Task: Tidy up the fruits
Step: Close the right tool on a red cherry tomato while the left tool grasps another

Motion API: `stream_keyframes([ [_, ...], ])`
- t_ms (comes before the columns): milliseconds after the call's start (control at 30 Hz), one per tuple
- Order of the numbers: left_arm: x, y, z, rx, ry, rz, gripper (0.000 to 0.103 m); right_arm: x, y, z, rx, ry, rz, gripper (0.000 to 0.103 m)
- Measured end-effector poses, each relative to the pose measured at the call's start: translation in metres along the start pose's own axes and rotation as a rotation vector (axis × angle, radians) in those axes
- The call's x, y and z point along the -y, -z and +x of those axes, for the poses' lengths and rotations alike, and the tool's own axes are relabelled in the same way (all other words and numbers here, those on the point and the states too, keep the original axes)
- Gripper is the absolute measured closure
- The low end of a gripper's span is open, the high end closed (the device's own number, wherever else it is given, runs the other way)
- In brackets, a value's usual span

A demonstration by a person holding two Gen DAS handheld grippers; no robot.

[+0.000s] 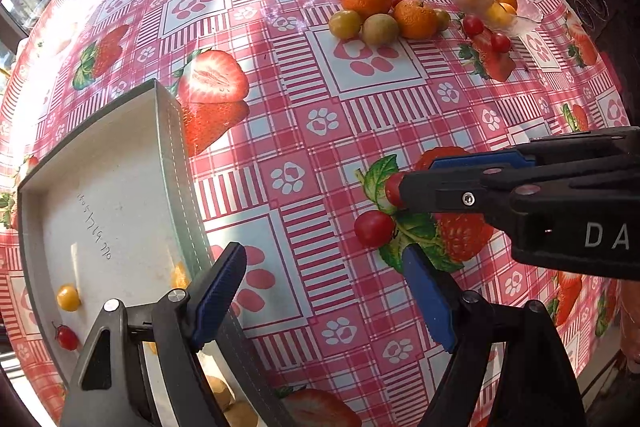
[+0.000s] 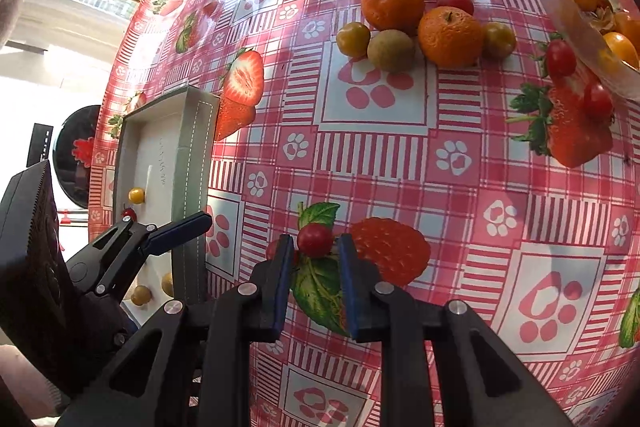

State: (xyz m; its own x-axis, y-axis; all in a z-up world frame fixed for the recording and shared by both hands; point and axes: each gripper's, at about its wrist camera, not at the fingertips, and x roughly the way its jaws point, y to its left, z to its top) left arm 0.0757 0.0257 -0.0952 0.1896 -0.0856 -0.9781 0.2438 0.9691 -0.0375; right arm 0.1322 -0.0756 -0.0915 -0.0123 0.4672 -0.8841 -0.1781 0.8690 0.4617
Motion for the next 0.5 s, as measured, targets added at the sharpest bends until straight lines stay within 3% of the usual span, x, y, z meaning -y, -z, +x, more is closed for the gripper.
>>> stream_keyframes([
  [133, 0.004, 0.007, -0.001, -0.005, -0.004, -0.002, 0.021, -0.005, -0.002, 0.009, -0.038, 0.031, -0.025, 0.078],
  [500, 0.001, -0.005, -0.003, 0.000, 0.019, -0.035, 0.021, 0.008, 0.000, 0.002, -0.006, -0.037, 0.084, 0.083],
])
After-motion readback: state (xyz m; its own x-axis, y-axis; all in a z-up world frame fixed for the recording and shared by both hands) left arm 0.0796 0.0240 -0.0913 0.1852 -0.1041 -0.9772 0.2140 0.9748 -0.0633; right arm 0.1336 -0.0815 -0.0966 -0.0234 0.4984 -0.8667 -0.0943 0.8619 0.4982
